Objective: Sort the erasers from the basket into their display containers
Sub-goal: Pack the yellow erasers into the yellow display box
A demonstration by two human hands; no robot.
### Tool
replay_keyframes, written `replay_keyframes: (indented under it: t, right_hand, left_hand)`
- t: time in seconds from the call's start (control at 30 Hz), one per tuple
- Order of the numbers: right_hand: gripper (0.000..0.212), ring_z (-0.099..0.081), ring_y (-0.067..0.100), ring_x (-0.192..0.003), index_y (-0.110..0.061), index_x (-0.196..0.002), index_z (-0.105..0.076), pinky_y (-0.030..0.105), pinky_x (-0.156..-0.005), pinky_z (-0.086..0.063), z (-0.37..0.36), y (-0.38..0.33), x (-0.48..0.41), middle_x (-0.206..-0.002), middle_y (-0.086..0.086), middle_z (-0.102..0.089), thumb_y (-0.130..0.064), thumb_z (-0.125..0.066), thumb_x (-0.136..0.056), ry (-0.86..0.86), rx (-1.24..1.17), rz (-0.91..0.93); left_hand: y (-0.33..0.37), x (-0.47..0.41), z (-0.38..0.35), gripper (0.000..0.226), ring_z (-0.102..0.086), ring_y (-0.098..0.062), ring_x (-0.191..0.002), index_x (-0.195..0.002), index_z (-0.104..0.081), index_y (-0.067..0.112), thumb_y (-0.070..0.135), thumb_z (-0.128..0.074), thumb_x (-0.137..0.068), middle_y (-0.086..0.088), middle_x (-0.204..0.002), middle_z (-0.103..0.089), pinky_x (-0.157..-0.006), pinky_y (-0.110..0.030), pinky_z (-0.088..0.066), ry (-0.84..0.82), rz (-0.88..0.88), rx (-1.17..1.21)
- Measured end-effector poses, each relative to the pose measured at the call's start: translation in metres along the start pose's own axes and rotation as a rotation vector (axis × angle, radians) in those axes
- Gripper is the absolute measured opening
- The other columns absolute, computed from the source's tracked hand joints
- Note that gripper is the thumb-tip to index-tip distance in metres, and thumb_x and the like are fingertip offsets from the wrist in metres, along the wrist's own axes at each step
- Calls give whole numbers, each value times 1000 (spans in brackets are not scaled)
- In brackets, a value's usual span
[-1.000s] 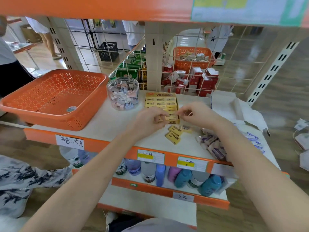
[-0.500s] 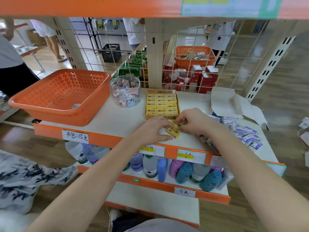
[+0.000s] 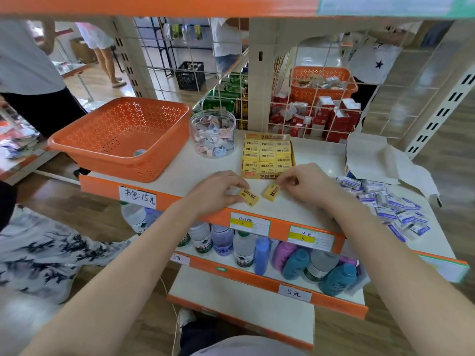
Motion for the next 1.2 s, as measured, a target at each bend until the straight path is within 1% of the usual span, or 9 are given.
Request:
replay_keyframes:
  t: [0.1,0.23,0.37,0.47,0.53,0.63,0.87,1.03,1.2]
  right_hand:
    - [32,-56,18,-111,-20,-114,-68,24,-94,-38,-7,-6,-2,-119,1,-63,-8,-59,-86,-16,-11,76]
    - [36,-54,18,-111,-21,-116,-67,28,-97,-40,-19,-15,0,-122,-1,-60,-6,-56,-85,-46,0,145]
    - [28,-54,17,-109,-22,-112,-67,35,-95,-43,-19,-12,-1,-119,-2,-60,-20,-64,-85,-36,15,115]
    - [30,-54,16,-107,-23,-115,-63,30,-91,-43,-21,-8,-3,-115,-3,-60,-24,-65,-85,-51,39,100]
    - [35,-53,16,-109,-20,-120,-61,28,-92,-41,-24,-8,-4,-118,-2,-59,-25,-64,-86,-70,67,101]
    - [35,-52,16,-111,-17,-121,-61,24,-91,-36,-25,-8,-6,-119,-1,-57,-24,-64,-87,-104,79,121]
    - [36,-47,8,-92,-14,-123,-61,15,-80,-31,4,0,-15,-118,3,-57,-21,-63,-87,55,-26,77]
    - [37,-52,20,-110,-12,-129,-55,28,-96,-39,18,22,-28,-127,5,-50,-16,-56,-92,149,-27,-106]
    - [36,-52,24,-110,-11,-129,-55,32,-96,-42,16,38,-42,-123,9,-48,-15,-54,-94,124,41,-197]
  left_hand:
    - [2,0,6,34,-51,-10,-96,-119,-62,19,19,-69,-85,3,-108,-56,-89,-27,-44,96,11,3]
    - [7,-2,13,22,-55,-11,-78,-107,-66,10,9,-66,-85,-3,-92,-65,-81,-31,-49,217,35,41]
    - [13,-6,5,22,-60,-9,-83,-110,-67,13,22,-63,-90,0,-94,-68,-80,-17,-45,168,78,83]
    - [19,-7,-3,46,-54,-5,-86,-119,-64,18,40,-73,-79,7,-97,-61,-81,-15,-41,104,72,88]
    - [20,-7,-5,54,-51,-4,-91,-123,-62,18,40,-77,-75,5,-103,-62,-83,-14,-38,88,50,27]
    - [14,-6,1,46,-51,-4,-87,-118,-65,15,29,-77,-76,-1,-105,-66,-78,-9,-35,104,48,31]
    - [20,-15,33,30,-53,-12,-89,-111,-68,14,23,-72,-83,4,-92,-59,-85,-24,-39,261,-33,-5]
    - [15,-39,45,34,-52,-16,-108,-119,-64,19,30,-66,-87,1,-111,-62,-93,-28,-36,297,56,-77]
    - [-3,-58,37,34,-55,-19,-106,-119,-65,23,33,-66,-87,-1,-112,-64,-87,-29,-42,208,174,-77]
Point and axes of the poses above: each hand's wrist, its own x-axis away from the middle knuckle, its own z-axis out of the back of the hand, y = z × x, the point moved 10 cm from there along -x, towards the middle knuckle
